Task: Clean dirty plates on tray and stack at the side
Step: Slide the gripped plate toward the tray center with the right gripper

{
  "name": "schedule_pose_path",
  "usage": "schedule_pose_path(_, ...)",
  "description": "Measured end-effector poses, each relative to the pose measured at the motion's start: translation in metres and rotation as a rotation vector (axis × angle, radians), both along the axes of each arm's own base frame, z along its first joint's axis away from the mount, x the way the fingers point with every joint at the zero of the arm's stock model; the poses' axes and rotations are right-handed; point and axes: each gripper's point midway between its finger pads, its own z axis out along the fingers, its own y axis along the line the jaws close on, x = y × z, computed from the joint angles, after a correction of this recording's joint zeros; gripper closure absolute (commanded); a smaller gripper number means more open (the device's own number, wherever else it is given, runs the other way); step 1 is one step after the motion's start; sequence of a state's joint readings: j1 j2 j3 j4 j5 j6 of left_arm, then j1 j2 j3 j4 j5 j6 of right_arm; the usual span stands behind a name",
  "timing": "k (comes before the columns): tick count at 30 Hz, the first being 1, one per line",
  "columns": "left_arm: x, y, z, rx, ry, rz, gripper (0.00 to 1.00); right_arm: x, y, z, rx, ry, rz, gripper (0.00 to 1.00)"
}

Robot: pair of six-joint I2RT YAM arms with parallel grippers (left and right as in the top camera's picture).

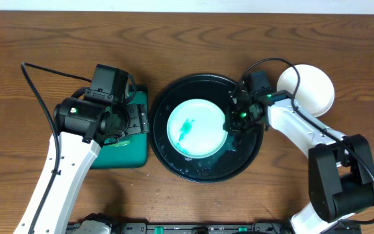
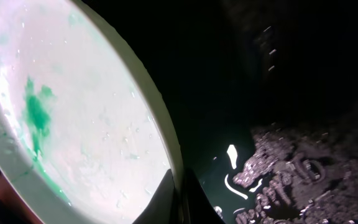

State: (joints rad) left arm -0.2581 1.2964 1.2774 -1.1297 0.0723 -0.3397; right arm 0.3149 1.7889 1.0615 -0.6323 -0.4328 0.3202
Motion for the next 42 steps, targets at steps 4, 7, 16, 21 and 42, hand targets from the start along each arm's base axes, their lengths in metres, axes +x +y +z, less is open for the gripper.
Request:
schedule_pose_path(4,0.000,0.000,0.000,0.000,0.000,0.000,0.19,-0.008,0.006,-0.002,-0.021,-0.006,0.061,0.99)
schedule_pose_path(7,0.000,0.000,0.000,0.000,0.000,0.000,0.19,-0.012,0.012,-0.002,-0.023,-0.013,0.091,0.99)
schedule_pose_path(16,-0.003,0.001,-0.001,0.004,0.014,0.000,0.19,-0.014,0.016,-0.002,-0.027,-0.019,0.112,0.99)
schedule_pose_path(21,-0.003,0.001,-0.001,0.004,0.014,0.000,0.19,-0.014,0.016,-0.002,-0.028,-0.020,0.115,0.99)
schedule_pose_path(42,0.000,0.014,-0.001,0.079,-0.004,0.026,0.22,-0.011,0.010,-0.005,-0.067,-0.030,0.099,0.99)
